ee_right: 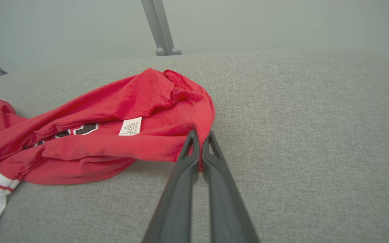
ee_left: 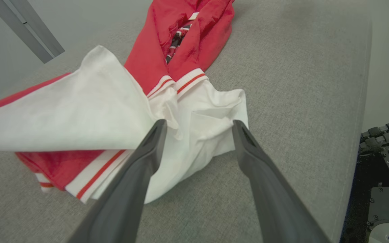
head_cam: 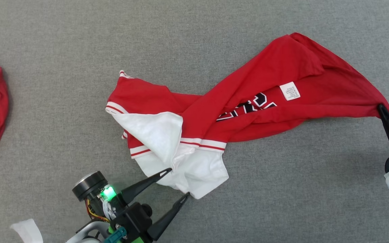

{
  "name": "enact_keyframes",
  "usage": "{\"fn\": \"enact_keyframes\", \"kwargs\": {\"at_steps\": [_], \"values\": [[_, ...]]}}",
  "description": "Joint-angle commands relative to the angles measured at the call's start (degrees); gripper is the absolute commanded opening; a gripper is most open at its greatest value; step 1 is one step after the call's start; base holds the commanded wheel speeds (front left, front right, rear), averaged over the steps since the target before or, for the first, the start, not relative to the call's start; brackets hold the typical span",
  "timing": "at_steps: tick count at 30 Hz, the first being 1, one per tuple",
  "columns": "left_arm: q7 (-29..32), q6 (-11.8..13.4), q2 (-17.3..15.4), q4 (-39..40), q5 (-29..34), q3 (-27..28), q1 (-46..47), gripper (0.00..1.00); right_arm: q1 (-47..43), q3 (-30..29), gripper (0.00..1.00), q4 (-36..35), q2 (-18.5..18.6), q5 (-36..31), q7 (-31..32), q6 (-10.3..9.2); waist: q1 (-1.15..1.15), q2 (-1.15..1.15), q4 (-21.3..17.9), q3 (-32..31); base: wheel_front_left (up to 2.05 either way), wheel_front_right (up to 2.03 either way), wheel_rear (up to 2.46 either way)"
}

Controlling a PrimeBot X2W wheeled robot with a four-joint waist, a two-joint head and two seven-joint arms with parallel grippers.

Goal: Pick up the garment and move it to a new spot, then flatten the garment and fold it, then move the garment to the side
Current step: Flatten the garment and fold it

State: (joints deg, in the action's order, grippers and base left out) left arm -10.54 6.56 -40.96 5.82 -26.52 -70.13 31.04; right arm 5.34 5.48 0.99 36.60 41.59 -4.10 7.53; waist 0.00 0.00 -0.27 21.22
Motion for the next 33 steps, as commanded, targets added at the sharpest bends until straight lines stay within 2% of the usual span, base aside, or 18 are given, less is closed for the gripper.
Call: {"fn": "enact_keyframes", "kwargs": {"at_steps": [1, 3, 9, 19, 20, 22, 26, 29, 33], "values": [[0.18, 0.61, -0.36, 0.95, -0.12, 0.18, -0.99, 1.0, -0.59, -0.15, 0.0, -0.04, -0.31, -0.38, -0.1, -0.09, 0.0, 0.0, 0.41, -0.41, 0.0, 0.0, 0.0], [0.93, 0.52, -1.23, 1.21, 0.81, -0.23, -1.07, 1.0, -0.57, -0.19, 0.0, -0.22, -0.47, -0.41, 0.21, -0.09, 0.0, 0.0, 0.42, -0.41, 0.0, 0.0, 0.0], [4.05, -1.9, -0.43, -0.73, 2.62, -1.66, -0.49, 1.0, 0.34, -0.34, 0.0, -1.17, -0.18, -0.47, 1.16, -0.09, 0.0, 0.0, -0.28, 0.22, 0.0, 0.0, 0.0], [11.68, -5.67, 1.51, -8.15, 0.9, -2.87, -2.81, 1.0, 0.79, -1.08, 0.0, -2.12, -0.6, -0.81, 1.93, -0.09, 0.0, 0.0, -1.06, 1.5, 0.0, 0.0, 0.0], [12.38, -5.74, 1.35, -8.66, 1.59, -3.01, -2.68, 0.89, 0.86, -1.16, 0.0, -2.19, -0.6, -0.84, 2.03, -0.09, 0.0, 0.0, -1.02, 1.54, 0.0, 0.0, 0.0], [12.7, -5.7, 1.07, -9.42, 4.22, -3.17, -1.75, 0.0, 1.03, -1.31, 0.0, -2.31, -0.57, -1.05, 2.3, -0.09, 0.0, 0.0, -0.86, 1.58, 0.0, 0.0, 0.0], [11.49, -5.23, 0.59, -9.01, 5.65, -2.78, -0.78, 0.0, 0.63, -1.71, 0.0, -2.46, -0.51, -0.98, 2.72, -0.09, 0.0, 0.0, -0.27, 0.93, 0.0, 0.0, 0.0], [9.46, -4.08, -0.69, -5.18, 5.99, -0.71, 0.88, 0.0, 0.16, -2.23, 0.0, -3.14, -0.11, -0.24, 2.26, -0.09, 0.0, 0.0, 0.24, -0.2, 0.0, 0.0, 0.0], [7.89, -2.7, -4.9, 2.89, 5.15, 3.27, 3.47, 0.0, -0.23, -2.99, 0.0, -4.66, 0.54, 0.74, 1.71, -0.09, 0.0, 0.0, 0.75, -2.2, 0.0, 0.0, 0.0]]}}
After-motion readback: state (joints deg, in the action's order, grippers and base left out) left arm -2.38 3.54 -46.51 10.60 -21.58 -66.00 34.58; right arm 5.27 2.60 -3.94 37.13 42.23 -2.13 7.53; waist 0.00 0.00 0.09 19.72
